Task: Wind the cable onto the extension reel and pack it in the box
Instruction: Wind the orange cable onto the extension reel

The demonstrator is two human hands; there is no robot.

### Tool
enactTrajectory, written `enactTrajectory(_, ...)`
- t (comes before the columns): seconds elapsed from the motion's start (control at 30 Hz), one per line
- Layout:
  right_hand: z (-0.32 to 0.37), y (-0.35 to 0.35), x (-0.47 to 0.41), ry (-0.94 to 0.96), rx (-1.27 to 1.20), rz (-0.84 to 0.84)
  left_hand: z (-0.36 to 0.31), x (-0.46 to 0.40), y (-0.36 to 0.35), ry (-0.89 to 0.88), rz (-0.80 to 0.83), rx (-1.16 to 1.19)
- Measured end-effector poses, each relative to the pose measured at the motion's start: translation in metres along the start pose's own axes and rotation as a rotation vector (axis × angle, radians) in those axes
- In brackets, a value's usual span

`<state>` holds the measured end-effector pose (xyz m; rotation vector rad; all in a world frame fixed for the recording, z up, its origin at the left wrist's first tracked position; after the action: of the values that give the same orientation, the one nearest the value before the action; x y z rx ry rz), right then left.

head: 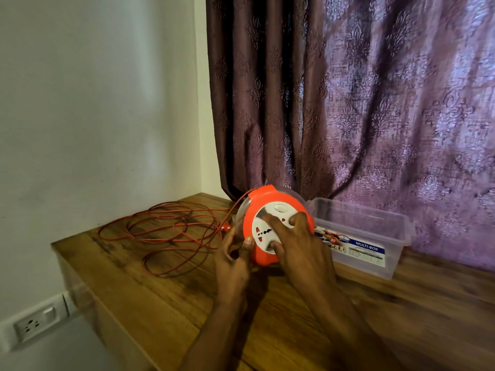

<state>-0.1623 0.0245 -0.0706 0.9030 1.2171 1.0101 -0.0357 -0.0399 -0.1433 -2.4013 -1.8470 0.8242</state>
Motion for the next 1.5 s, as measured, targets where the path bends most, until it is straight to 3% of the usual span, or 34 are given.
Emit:
enactTrajectory(0.2, -0.005, 0.004, 0.001, -0.067, -0.078, -0.153, 0.001, 0.0, -0.003, -0.011, 0.032, -0.02)
enactTrajectory(0.43, -0.013, 0.01, 0.002, -0.172, -0.181, -0.207, 0.001, 0.0, -0.006, -0.01, 0.055, -0.016)
enactTrajectory(0.57, -0.013, 0.011, 0.002, -0.149, -0.159, -0.16, -0.002, 0.0, -0.007, -0.036, 0.069, -0.044)
enactTrajectory(0.73, 0.007, 0.008, -0.002, 0.045, 0.012, -0.09, 0.0, -0.001, 0.0, -0.029, -0.001, -0.013)
enactTrajectory(0.97, 0.01, -0.003, -0.006, 0.219, 0.035, 0.055, 0.001, -0.001, 0.003, 0.001, -0.012, 0.021)
enactTrajectory(1.5, -0.001, -0.001, -0.006, 0.043, 0.039, 0.03, 0.0, -0.001, -0.001, -0.014, 0.016, -0.021)
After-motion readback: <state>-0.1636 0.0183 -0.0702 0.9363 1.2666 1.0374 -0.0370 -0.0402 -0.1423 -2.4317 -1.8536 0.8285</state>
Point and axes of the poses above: each hand's wrist, its own x-axis away from the middle knuckle, its own y-axis out of the back of the hand, z = x × y, the point moved 7 cm from there along -x, towards the middle knuckle, and after that the axes turned 15 degrees about z, right-handed, at the moved point
